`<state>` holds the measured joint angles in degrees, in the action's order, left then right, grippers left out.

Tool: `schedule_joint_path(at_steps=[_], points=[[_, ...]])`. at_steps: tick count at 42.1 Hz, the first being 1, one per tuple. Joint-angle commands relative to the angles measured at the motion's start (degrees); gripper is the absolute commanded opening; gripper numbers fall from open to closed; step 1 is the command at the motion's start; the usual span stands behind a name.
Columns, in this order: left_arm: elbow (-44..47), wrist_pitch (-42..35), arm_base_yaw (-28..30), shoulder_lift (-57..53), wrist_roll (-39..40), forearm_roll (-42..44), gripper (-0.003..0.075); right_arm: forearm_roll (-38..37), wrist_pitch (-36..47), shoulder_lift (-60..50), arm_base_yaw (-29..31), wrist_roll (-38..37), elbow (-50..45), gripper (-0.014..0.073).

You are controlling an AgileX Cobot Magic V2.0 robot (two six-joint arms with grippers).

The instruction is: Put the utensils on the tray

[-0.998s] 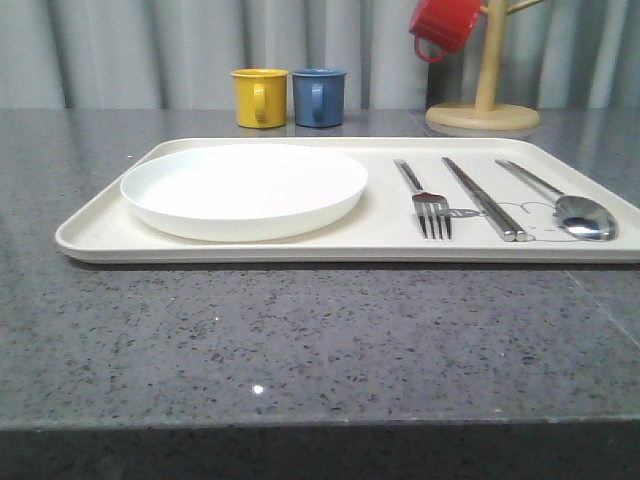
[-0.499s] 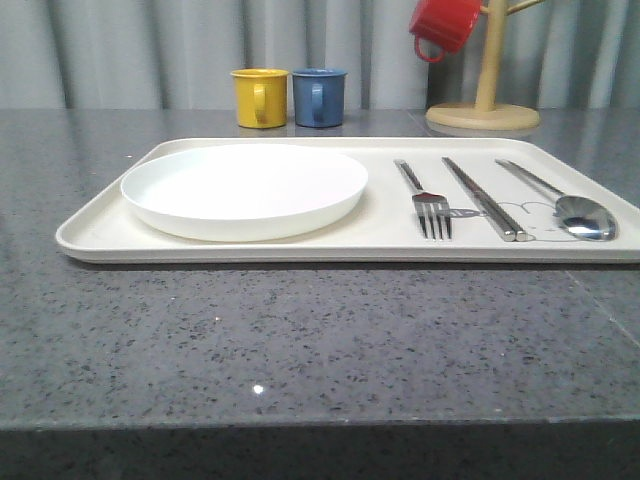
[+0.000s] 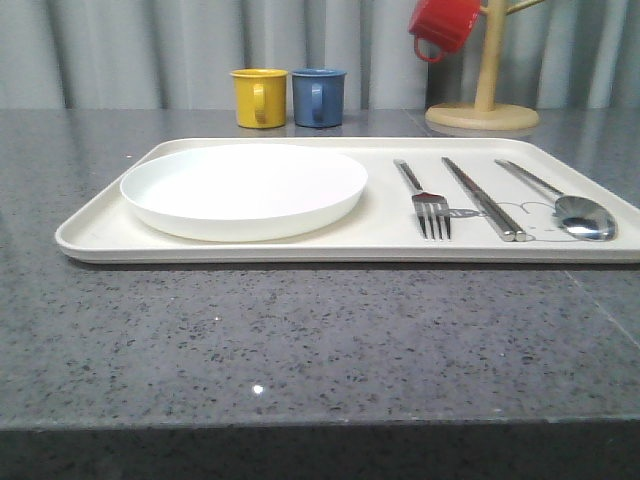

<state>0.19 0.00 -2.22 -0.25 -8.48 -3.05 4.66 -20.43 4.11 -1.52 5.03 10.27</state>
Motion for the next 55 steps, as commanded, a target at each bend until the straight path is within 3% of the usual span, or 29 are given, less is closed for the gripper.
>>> schedule_joint_path(at_steps=[1, 10, 27, 33, 55], points=[[0.74, -4.42, 0.19, -1.19, 0.43, -0.53, -0.002, 0.49, 12.16, -2.56, 1.05, 0.64, -3.85, -0.0118], [0.74, -4.42, 0.19, -1.19, 0.43, -0.53, -0.002, 0.49, 21.2, -5.6, 1.05, 0.64, -11.93, -0.0118], [0.74, -4.42, 0.19, -1.19, 0.43, -0.53, -0.002, 0.66, 21.03, -5.54, 1.05, 0.52, -11.78, -0.0118], [0.74, -4.42, 0.19, -1.19, 0.43, -0.53, -0.002, -0.99, 21.31, -5.6, 1.05, -5.03, -11.78, -0.0118], [0.74, -4.42, 0.19, -1.19, 0.43, -0.53, -0.002, -2.17, 20.73, -5.6, 1.05, -5.03, -11.78, -0.0118]])
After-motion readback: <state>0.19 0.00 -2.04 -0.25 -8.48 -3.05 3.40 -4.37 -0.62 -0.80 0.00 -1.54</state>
